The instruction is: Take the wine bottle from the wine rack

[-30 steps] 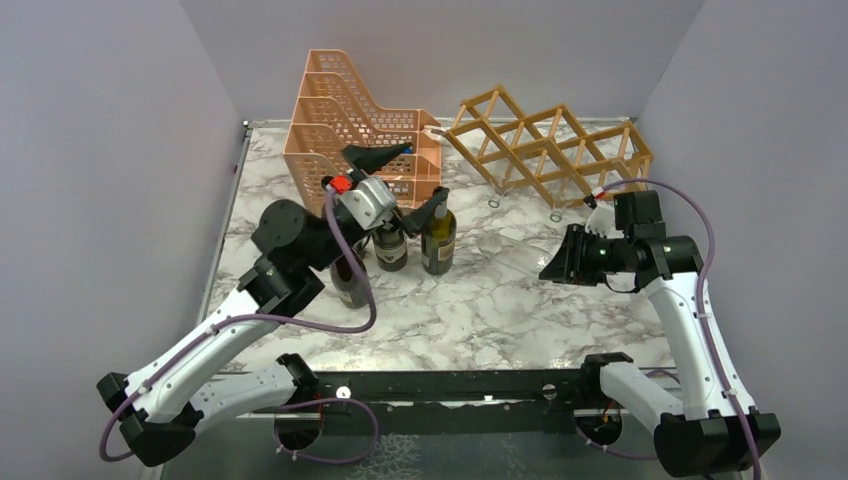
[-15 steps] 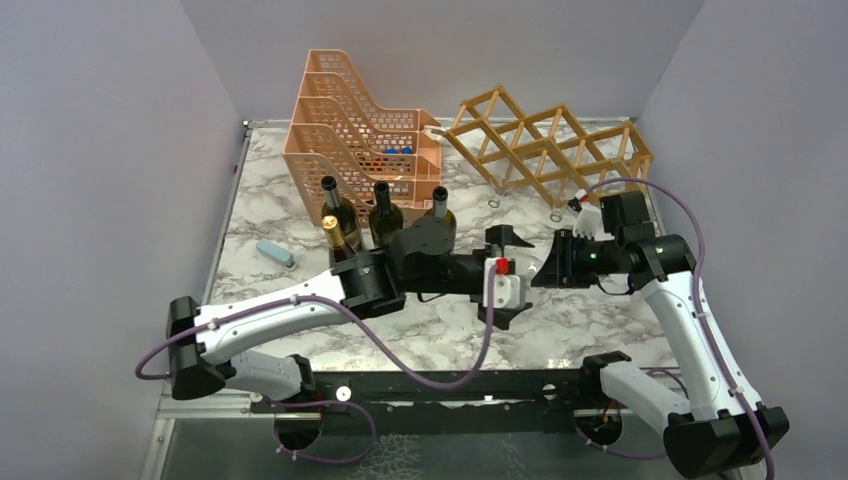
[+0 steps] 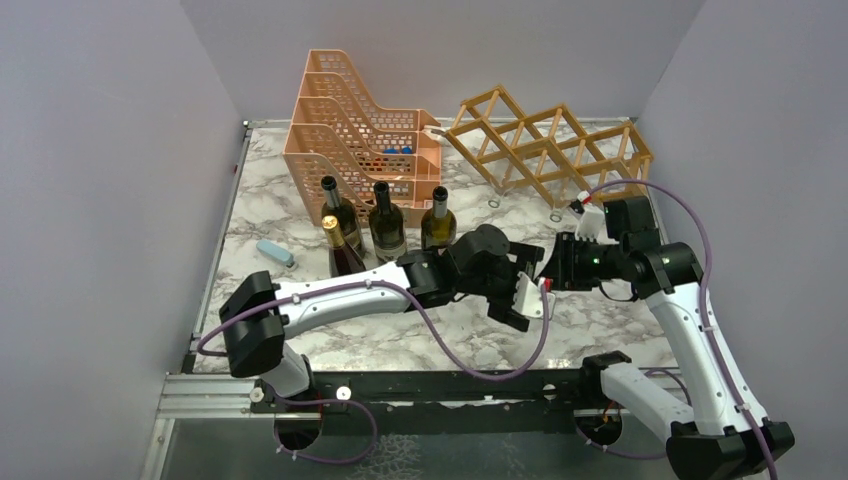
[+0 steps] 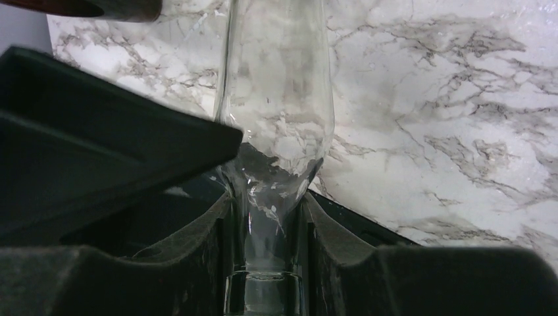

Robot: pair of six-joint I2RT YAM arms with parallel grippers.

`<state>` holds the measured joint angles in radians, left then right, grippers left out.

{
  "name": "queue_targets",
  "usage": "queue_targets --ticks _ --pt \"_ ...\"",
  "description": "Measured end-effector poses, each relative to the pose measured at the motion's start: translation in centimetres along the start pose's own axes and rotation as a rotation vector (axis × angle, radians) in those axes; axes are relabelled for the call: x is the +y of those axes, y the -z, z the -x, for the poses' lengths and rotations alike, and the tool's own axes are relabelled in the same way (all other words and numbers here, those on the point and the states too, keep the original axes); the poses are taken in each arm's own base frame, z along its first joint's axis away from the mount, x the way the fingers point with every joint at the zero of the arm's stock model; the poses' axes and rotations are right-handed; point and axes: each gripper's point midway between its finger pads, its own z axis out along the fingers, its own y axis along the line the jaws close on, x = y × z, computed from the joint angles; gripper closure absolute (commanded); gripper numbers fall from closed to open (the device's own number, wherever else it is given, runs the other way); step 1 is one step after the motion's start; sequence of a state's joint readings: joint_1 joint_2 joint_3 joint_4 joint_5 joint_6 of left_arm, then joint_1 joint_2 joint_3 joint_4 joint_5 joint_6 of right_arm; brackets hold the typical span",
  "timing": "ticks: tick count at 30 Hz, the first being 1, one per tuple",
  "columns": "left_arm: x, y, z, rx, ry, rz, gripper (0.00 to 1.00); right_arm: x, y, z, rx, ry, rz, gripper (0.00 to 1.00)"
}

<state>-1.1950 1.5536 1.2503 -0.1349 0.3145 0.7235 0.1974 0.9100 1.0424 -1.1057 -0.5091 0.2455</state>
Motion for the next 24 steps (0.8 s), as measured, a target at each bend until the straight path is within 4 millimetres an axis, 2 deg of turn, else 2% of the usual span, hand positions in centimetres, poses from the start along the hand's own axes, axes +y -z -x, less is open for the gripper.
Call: queue_targets --ticks 7,12,13,16,22,24 --pt "1.6 -1.9 -3.0 0.066 -0.009 0.001 0.05 0.2 0.1 -0.4 0.007 0.009 0.004 0.85" --pt "2.1 -2.5 -3.7 0.093 -0.026 -0.005 0.13 0.4 0.1 -0.5 0.009 0.015 0.007 0.85" --pt "2.0 -2.5 -3.8 0.096 -0.032 -0.007 0.16 0.4 0.1 -0.5 0.010 0.016 0.008 0.85" --pt "1.9 -2.5 -4.0 0.102 -0.041 -0.013 0.34 0.4 0.1 -0.5 0.012 0.020 0.010 0.84" --pt "1.8 -2.4 -4.2 0.114 -0.056 -0.024 0.59 0.5 0.1 -0.6 0.012 0.029 0.012 0.81" --pt "1.7 -2.4 -4.2 0.116 -0.054 -0.026 0.65 0.5 0.1 -0.6 0.012 0.033 0.012 0.75"
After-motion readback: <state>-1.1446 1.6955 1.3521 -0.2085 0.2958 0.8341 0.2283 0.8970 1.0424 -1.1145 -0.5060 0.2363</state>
